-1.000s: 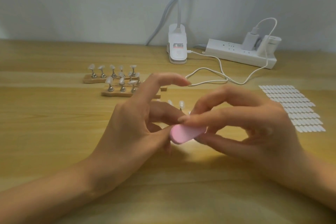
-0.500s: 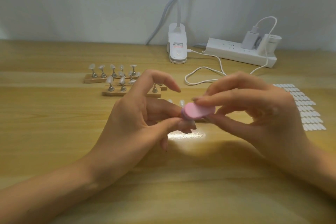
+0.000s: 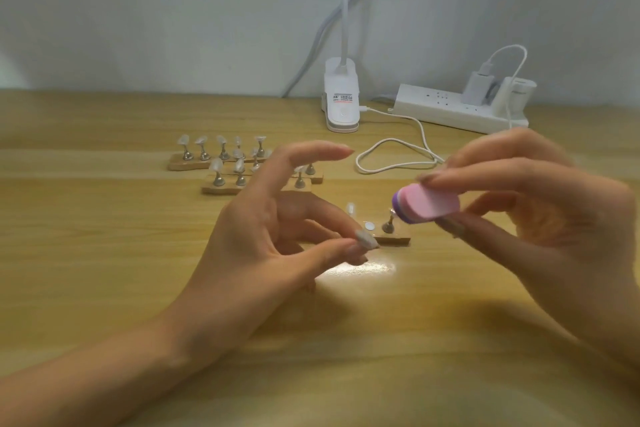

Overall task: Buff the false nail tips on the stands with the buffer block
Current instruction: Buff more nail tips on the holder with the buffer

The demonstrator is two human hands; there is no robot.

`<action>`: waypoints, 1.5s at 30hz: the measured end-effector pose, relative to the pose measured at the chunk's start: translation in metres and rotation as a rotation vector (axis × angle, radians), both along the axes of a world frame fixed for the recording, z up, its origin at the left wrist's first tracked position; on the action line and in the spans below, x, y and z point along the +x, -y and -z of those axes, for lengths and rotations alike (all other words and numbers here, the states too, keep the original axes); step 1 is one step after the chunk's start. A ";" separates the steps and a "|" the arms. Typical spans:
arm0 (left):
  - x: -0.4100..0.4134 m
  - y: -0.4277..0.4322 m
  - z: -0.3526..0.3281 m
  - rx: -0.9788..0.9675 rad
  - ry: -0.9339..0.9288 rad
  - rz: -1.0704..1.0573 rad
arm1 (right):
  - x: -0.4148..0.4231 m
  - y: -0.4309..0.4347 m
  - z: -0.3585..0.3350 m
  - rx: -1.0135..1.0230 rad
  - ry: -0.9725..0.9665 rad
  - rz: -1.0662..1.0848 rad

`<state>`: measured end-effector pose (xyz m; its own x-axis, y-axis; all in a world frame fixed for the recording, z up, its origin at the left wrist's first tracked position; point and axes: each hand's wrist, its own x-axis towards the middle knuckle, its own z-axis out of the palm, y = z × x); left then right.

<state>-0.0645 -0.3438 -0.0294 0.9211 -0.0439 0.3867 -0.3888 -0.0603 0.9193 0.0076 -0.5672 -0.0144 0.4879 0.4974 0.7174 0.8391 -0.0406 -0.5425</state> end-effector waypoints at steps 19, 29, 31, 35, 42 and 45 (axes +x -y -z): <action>0.002 0.001 0.000 0.017 0.021 -0.016 | -0.007 -0.008 0.007 -0.167 0.040 0.001; 0.000 0.002 0.001 0.030 0.031 -0.024 | -0.013 -0.014 0.007 -0.120 -0.018 0.010; 0.000 0.001 0.002 0.036 0.035 -0.022 | -0.013 -0.016 0.008 -0.130 0.011 -0.006; 0.000 0.001 0.002 0.030 0.037 -0.013 | -0.012 -0.016 0.008 -0.081 -0.032 0.034; 0.001 0.001 0.002 -0.004 0.027 0.009 | -0.011 -0.017 0.006 -0.105 0.031 0.037; 0.002 0.001 0.001 -0.019 0.021 0.008 | -0.013 -0.018 0.007 -0.169 0.163 0.018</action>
<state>-0.0629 -0.3447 -0.0308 0.9126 -0.0436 0.4065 -0.4082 -0.0403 0.9120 -0.0055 -0.5492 -0.0212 0.3822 0.6095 0.6946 0.9135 -0.1356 -0.3837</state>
